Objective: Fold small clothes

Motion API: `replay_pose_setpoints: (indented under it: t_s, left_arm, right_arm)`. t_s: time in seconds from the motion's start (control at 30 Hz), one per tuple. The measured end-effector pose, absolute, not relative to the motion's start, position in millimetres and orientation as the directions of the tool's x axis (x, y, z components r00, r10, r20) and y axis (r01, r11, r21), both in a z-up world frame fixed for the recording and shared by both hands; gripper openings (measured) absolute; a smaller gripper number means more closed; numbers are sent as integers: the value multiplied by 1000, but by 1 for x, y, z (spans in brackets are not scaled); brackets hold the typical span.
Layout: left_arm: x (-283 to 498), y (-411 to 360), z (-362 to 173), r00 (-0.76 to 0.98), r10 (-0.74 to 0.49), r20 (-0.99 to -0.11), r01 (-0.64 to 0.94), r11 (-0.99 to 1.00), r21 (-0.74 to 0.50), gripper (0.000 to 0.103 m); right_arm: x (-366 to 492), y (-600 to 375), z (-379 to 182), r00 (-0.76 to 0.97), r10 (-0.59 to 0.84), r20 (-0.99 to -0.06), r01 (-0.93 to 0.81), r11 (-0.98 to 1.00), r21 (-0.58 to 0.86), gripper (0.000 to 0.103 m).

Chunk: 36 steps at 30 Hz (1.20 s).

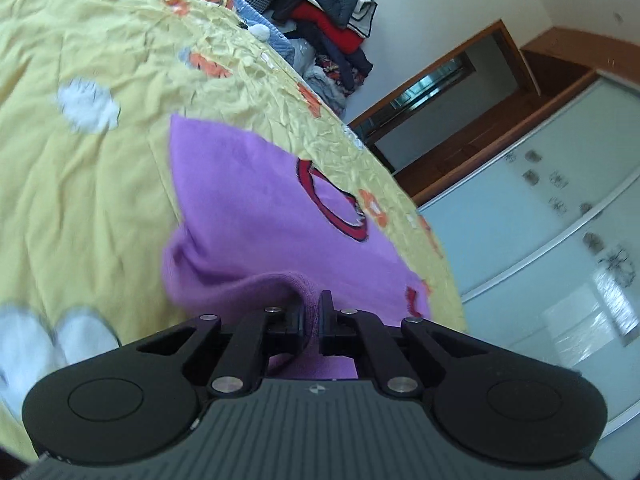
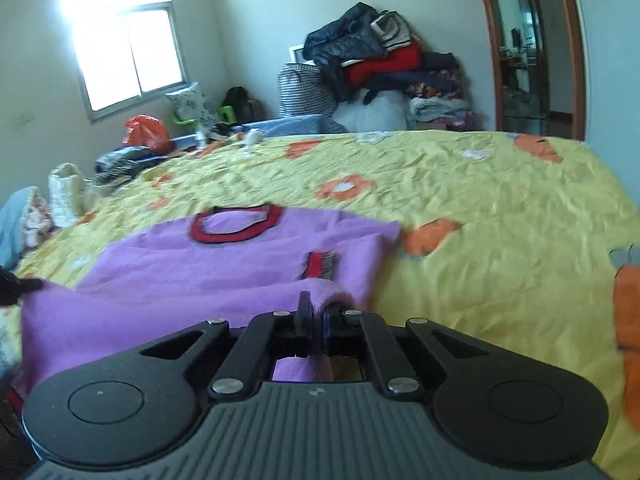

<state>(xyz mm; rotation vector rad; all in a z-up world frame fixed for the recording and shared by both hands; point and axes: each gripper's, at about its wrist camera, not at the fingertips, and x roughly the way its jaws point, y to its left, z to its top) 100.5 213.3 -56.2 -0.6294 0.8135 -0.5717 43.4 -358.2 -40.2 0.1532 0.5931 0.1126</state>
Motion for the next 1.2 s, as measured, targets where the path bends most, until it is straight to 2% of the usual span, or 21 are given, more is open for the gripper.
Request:
replay_pose_setpoints:
  t_s: [0.1, 0.13, 0.17, 0.2, 0.23, 0.27, 0.3, 0.37, 0.47, 0.6, 0.7, 0.77, 0.8, 1.03, 1.07, 1.1, 1.13, 1.17, 1.2]
  left_arm:
    - [118, 217, -78, 558, -626, -545, 165, 727, -667, 4]
    - [122, 222, -87, 540, -630, -559, 140, 722, -678, 5]
    - [120, 228, -93, 538, -626, -565, 111, 716, -689, 10]
    - [113, 235, -95, 557, -614, -559, 93, 715, -693, 20]
    - [103, 242, -94, 571, -620, -538, 108, 706, -700, 24]
    - [91, 247, -91, 577, -626, -525, 122, 702, -702, 34]
    - [78, 251, -89, 576, -634, -516, 137, 697, -704, 42]
    - [55, 252, -90, 549, -674, -495, 190, 677, -711, 49]
    - [27, 247, -98, 492, -677, -547, 206, 701, -683, 56]
    - [13, 246, -107, 512, -711, -481, 208, 646, -734, 80]
    - [19, 241, -107, 529, -710, -465, 202, 637, -744, 83]
    - [22, 246, -101, 575, -667, -473, 177, 667, -724, 85]
    - [23, 252, -100, 599, -640, -480, 148, 678, -720, 92]
    - [43, 254, -98, 553, -659, -510, 182, 693, -698, 89]
    - [46, 250, -99, 528, -678, -512, 186, 680, -709, 80]
    - [48, 246, -103, 495, -708, -503, 191, 654, -732, 61]
    - [48, 241, -109, 458, -730, -507, 187, 637, -747, 48]
    - [46, 237, -112, 444, -728, -522, 182, 644, -743, 30]
    - [43, 235, -115, 428, -740, -519, 191, 635, -748, 25]
  right_arm:
    - [69, -368, -72, 759, 154, -632, -46, 982, 184, 5]
    - [74, -370, -81, 735, 161, -658, -43, 981, 192, 9]
    - [73, -372, -84, 728, 155, -667, -21, 979, 205, 26]
    - [67, -373, -82, 729, 156, -667, -2, 974, 225, 55]
    - [57, -375, -79, 735, 177, -655, -4, 967, 257, 70]
    - [45, -377, -75, 751, 204, -629, -16, 956, 292, 85]
    - [30, -378, -71, 770, 220, -599, -22, 947, 320, 85]
    - [4, -377, -67, 790, 230, -568, -31, 940, 338, 85]
    - [-24, -373, -71, 776, 262, -574, -7, 913, 407, 85]
    - [-48, -354, -87, 738, 309, -599, 2, 888, 461, 84]
    - [-56, -331, -90, 734, 368, -571, -49, 867, 495, 84]
    - [-54, -319, -88, 718, 388, -578, -80, 871, 485, 84]
    - [-54, -317, -87, 716, 383, -584, -76, 874, 481, 84]
    - [-64, -329, -90, 726, 406, -555, -61, 842, 536, 83]
    - [-65, -326, -90, 727, 405, -555, -69, 847, 527, 83]
    - [-66, -322, -90, 727, 405, -554, -82, 853, 516, 84]
    - [-67, -318, -90, 727, 409, -552, -98, 857, 506, 84]
    - [-66, -316, -91, 720, 423, -550, -115, 855, 507, 84]
    - [-66, -314, -91, 714, 431, -552, -124, 853, 506, 84]
